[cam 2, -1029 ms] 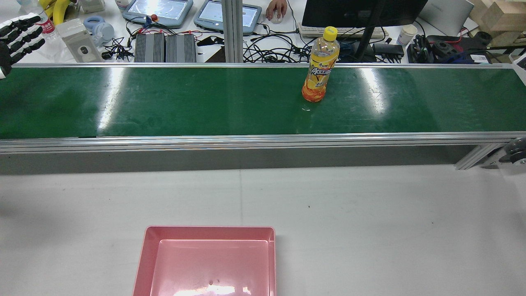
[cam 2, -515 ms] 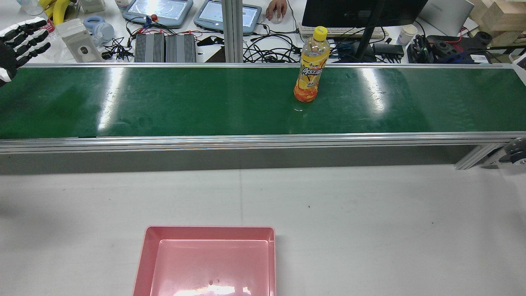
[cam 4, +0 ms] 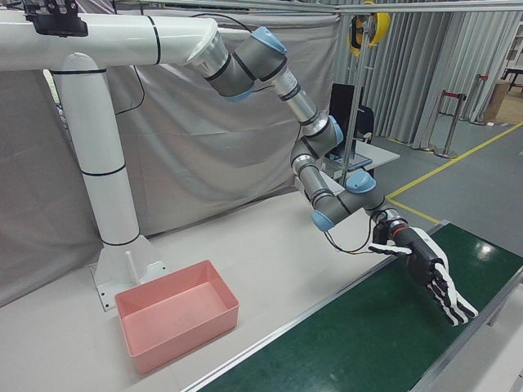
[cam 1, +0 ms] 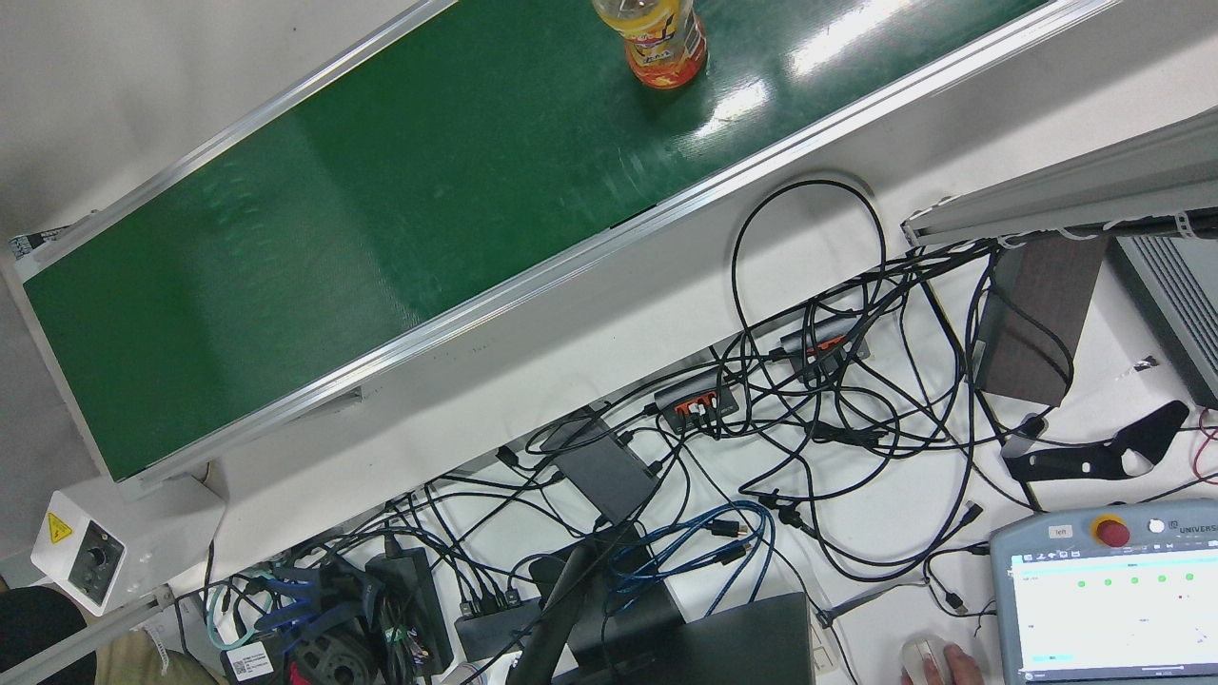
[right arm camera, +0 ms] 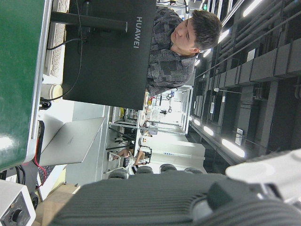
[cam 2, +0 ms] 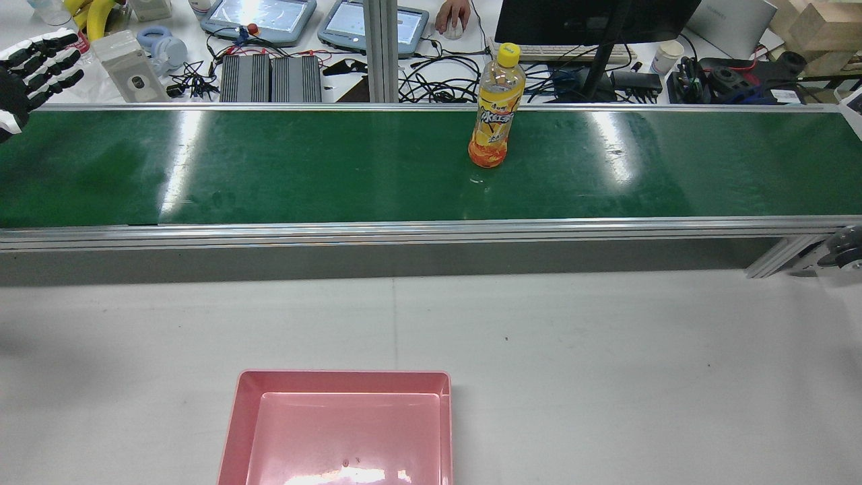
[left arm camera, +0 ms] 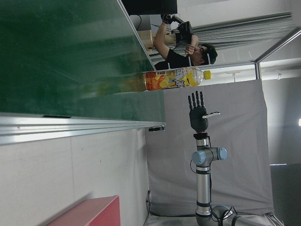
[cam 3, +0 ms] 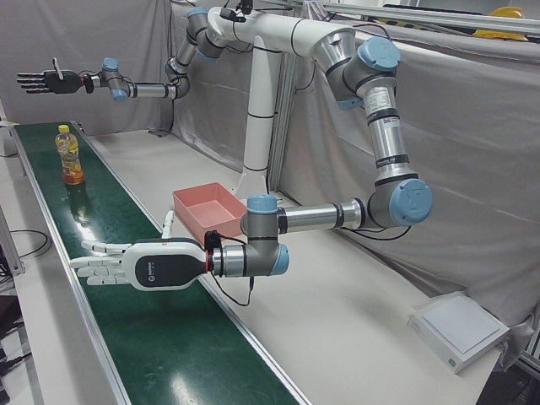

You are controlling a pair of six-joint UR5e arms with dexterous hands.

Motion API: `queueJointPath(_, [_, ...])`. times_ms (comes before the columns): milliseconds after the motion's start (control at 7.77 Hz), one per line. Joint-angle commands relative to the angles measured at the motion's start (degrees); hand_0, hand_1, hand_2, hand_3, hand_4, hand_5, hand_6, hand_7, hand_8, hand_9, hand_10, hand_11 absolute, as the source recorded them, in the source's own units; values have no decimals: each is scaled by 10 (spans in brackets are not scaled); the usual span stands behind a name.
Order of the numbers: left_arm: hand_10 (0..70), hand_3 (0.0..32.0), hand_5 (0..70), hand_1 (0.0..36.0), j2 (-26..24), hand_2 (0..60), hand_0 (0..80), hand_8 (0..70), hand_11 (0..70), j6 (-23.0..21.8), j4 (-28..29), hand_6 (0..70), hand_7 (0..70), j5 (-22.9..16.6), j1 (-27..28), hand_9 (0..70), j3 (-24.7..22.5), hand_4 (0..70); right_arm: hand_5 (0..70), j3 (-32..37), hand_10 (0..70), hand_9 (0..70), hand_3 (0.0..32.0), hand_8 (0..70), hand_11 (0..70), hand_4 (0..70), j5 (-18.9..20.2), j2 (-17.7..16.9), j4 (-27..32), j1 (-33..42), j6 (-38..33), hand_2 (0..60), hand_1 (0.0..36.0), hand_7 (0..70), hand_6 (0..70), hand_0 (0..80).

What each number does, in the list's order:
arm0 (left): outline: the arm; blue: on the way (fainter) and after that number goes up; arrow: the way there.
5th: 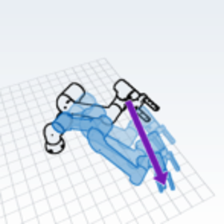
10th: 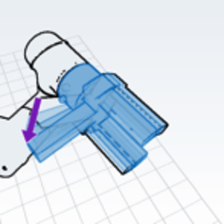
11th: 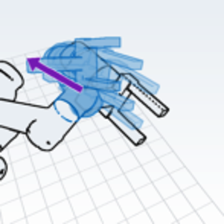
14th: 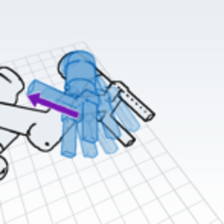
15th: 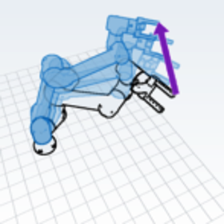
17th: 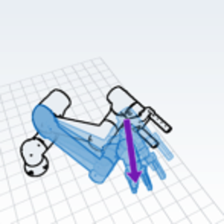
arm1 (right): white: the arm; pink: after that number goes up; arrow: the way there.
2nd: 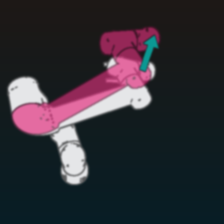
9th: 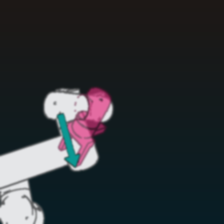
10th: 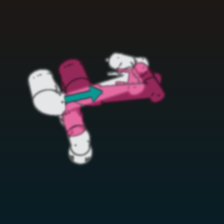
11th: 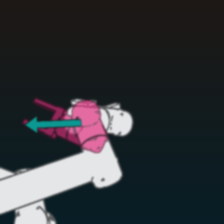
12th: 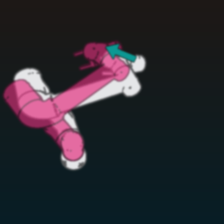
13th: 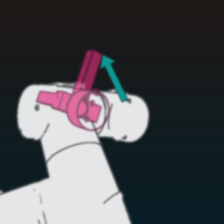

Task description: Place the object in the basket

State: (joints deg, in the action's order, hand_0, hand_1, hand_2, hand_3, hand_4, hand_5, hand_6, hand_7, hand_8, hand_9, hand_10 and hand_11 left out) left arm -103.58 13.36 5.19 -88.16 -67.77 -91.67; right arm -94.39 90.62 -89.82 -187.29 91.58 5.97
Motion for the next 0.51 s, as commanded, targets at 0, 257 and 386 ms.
queueJointPath(0, [37,6,153,26,0,0,545,34,66,0,0,0,0,0,0,37,0,104,0,0,0,0,0,0,0,0,0,0,0,0,0,0,0,0,0,0])
queueJointPath(257, [37,2,153,26,0,0,545,36,65,0,0,0,0,0,0,38,0,106,0,0,0,0,0,0,0,0,0,0,0,0,0,0,0,0,0,0])
queueJointPath(386, [37,2,155,25,0,0,545,36,65,0,0,0,0,0,1,39,0,107,0,0,0,0,0,0,0,0,0,0,0,0,0,0,0,0,0,0])
